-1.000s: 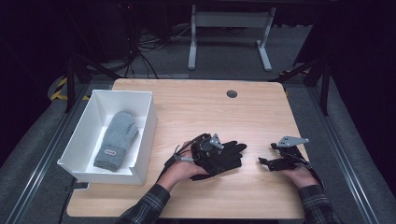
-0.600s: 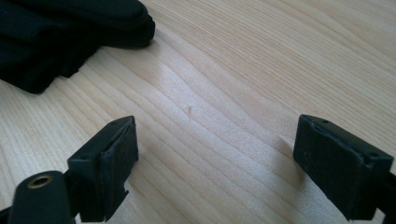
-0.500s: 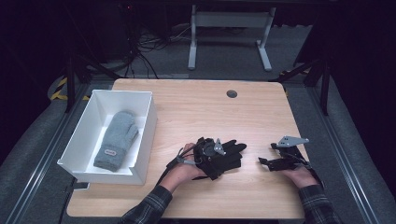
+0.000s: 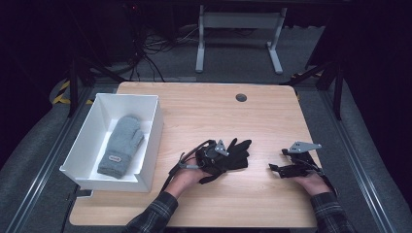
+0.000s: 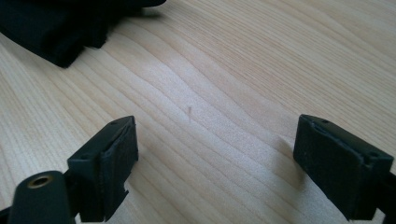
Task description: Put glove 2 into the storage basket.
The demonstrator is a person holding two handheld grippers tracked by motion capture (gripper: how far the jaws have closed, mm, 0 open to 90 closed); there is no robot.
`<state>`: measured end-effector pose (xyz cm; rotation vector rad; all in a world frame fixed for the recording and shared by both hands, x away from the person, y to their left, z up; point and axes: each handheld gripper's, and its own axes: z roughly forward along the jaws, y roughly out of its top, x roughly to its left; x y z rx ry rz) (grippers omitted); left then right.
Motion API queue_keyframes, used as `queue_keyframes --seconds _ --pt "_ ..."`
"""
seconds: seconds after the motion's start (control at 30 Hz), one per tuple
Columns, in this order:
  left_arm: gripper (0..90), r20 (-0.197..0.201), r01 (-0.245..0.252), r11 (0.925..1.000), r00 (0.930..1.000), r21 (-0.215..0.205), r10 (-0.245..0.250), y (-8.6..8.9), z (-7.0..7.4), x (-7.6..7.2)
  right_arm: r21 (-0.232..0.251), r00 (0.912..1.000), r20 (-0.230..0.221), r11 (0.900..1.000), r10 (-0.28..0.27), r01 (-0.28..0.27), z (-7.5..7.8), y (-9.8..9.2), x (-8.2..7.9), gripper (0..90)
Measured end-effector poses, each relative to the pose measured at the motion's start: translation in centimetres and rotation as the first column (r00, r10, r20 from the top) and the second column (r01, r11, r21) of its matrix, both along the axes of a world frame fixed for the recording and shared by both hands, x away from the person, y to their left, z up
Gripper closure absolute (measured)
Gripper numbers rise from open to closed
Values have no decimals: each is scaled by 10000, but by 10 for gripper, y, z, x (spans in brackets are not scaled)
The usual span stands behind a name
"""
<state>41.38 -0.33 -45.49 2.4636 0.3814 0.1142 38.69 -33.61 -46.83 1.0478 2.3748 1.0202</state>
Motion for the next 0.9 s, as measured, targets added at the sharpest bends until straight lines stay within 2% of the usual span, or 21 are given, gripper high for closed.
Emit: queue_keyframes --seconds 0.17,0.4,0.43,0.5,0.77,0.8,0.9 --pt "608 -354 -354 9994 9987 10 354 0 2 0 13 10000 -5 10000 -14 14 0 0 0 143" --pt "631 -820 -766 9971 9937 28 766 2 8 1 10 10000 -2 10000 -9 9 0 0 0 143" --pt "631 -782 -880 9961 9931 2 877 2 10 0 0 10000 0 10000 -3 3 0 0 0 143" --pt "631 -878 -1055 9944 9906 -48 1047 5 16 -1 1 10000 -3 10000 -4 4 0 0 0 143" --pt "628 -834 -1511 9874 9856 -476 1468 19 48 -3 -3 10000 3 10000 0 0 0 0 0 143" --pt "628 -929 -1646 9844 9830 -614 1586 21 52 -3 -4 10000 3 10000 -4 4 0 0 0 143" --pt "628 -1009 -1771 9820 9803 -654 1700 25 62 -3 -8 10000 9 10000 -2 2 0 0 0 143"
